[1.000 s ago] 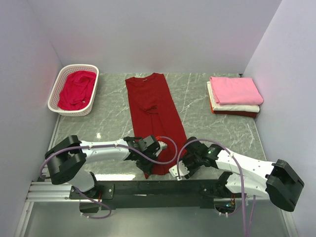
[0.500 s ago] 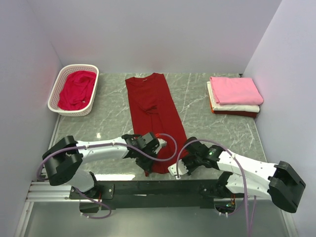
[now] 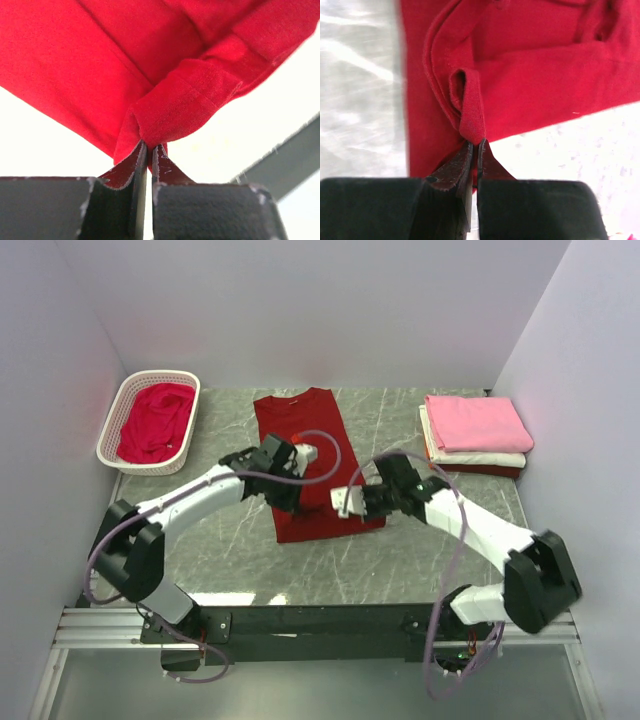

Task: Fold and stack the t-shirts
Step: Fold the tshirt

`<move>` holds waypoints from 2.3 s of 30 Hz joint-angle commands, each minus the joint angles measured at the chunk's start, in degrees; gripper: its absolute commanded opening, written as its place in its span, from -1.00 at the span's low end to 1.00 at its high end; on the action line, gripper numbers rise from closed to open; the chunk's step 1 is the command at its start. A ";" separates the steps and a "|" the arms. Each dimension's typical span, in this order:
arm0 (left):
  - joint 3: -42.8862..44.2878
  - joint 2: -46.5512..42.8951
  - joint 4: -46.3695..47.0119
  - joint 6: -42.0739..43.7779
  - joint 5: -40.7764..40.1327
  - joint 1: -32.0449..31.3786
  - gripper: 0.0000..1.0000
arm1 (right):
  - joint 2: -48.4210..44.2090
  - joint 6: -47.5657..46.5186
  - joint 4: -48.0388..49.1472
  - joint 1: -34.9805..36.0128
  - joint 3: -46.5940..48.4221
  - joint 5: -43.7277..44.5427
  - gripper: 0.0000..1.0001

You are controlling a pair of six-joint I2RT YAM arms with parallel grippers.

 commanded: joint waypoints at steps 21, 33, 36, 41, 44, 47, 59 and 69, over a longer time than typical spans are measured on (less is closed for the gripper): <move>26.44 23.19 -2.11 10.61 3.35 21.95 -0.99 | 41.94 6.33 4.18 -5.55 46.93 2.14 -1.00; 33.57 30.31 -3.25 11.06 5.98 24.41 -0.99 | 49.59 7.66 2.16 -5.90 56.52 4.86 -1.00; 34.18 31.19 -2.99 11.05 5.90 24.59 -0.99 | 50.55 7.74 1.89 -5.99 57.58 5.48 -1.00; 35.67 31.98 -2.20 10.27 4.58 24.85 -0.96 | 52.75 8.62 2.50 -6.17 59.16 6.71 -0.97; 38.04 32.59 -2.46 9.22 2.57 25.03 -0.80 | 53.54 10.55 5.91 -6.17 58.81 8.20 -0.79; 40.42 32.16 -2.72 7.81 -4.87 24.94 0.06 | 53.02 15.11 13.10 -6.17 57.15 12.42 0.26; 2.89 -6.31 24.42 27.62 2.43 23.89 0.63 | 32.56 0.21 -5.25 -15.30 42.40 -19.81 0.39; -21.88 -15.41 23.82 51.05 5.11 7.90 0.58 | 21.29 -17.48 -5.40 -13.90 17.68 -18.60 0.51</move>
